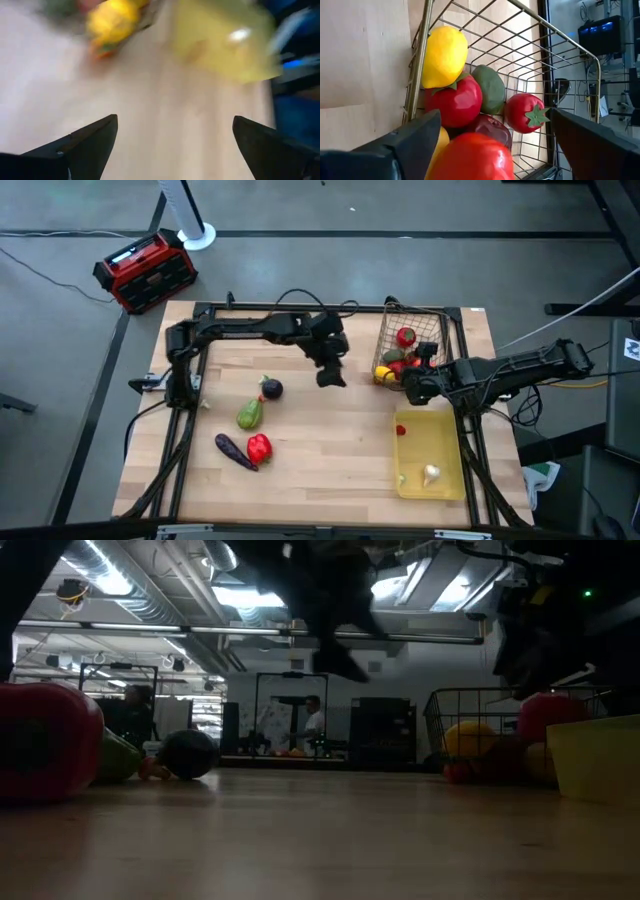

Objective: Sort produce into baskets
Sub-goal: Put the onion into the yellow bin

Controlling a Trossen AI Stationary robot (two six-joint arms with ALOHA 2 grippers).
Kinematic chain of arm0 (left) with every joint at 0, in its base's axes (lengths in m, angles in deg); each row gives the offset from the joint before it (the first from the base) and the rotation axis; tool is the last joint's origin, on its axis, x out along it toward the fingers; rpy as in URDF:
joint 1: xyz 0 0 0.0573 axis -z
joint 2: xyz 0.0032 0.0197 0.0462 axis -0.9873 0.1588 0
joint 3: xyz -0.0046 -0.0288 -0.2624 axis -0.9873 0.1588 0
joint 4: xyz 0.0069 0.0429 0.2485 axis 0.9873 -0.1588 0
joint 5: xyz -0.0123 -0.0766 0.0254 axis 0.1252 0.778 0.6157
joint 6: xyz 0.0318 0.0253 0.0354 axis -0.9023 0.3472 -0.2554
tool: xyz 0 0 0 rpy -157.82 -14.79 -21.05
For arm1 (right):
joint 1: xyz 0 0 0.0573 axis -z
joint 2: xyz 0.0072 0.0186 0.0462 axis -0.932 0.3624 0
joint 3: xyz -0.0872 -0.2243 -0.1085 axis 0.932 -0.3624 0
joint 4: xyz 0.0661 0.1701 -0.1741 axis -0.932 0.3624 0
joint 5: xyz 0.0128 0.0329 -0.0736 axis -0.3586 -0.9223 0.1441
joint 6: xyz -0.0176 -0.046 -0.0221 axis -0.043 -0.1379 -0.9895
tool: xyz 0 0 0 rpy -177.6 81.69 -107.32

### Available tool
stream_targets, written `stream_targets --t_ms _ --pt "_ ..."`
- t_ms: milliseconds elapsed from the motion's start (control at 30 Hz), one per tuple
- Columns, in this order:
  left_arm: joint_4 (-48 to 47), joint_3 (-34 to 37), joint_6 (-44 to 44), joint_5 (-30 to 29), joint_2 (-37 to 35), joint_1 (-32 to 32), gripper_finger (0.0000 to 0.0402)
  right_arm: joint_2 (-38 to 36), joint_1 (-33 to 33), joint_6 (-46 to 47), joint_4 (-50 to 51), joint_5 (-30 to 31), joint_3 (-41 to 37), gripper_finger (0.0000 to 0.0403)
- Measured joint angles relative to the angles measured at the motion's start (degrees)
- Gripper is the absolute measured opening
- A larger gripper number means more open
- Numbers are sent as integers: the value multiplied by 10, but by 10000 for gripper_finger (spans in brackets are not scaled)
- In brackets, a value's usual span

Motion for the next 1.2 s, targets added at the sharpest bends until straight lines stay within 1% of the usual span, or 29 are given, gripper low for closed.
stream_targets --t_ms 100,267,367,433,500,700,933,1067,1200 --pt "-108 0 -19 -90 -35 6 390 0 0 0 0 -1 0 362" --pt "-258 0 -3 -192 -74 19 390 0 0 0 0 -1 0 359" --pt "-337 0 22 -231 -82 28 390 0 0 0 0 -3 0 358" --pt "-365 5 43 -248 -82 34 390 0 0 0 0 -8 0 358" --pt "-390 16 67 -253 -82 37 390 0 0 0 0 -11 0 358" --pt "-390 70 115 -254 -82 41 390 0 0 0 -1 -15 0 358" --pt "-371 136 149 -254 -82 41 390 0 0 0 -1 -15 0 358" --pt "-339 168 154 -254 -82 41 390 0 0 0 -1 -15 0 358" --pt "-285 205 162 -254 -81 41 390 0 0 0 -1 -15 0 358"
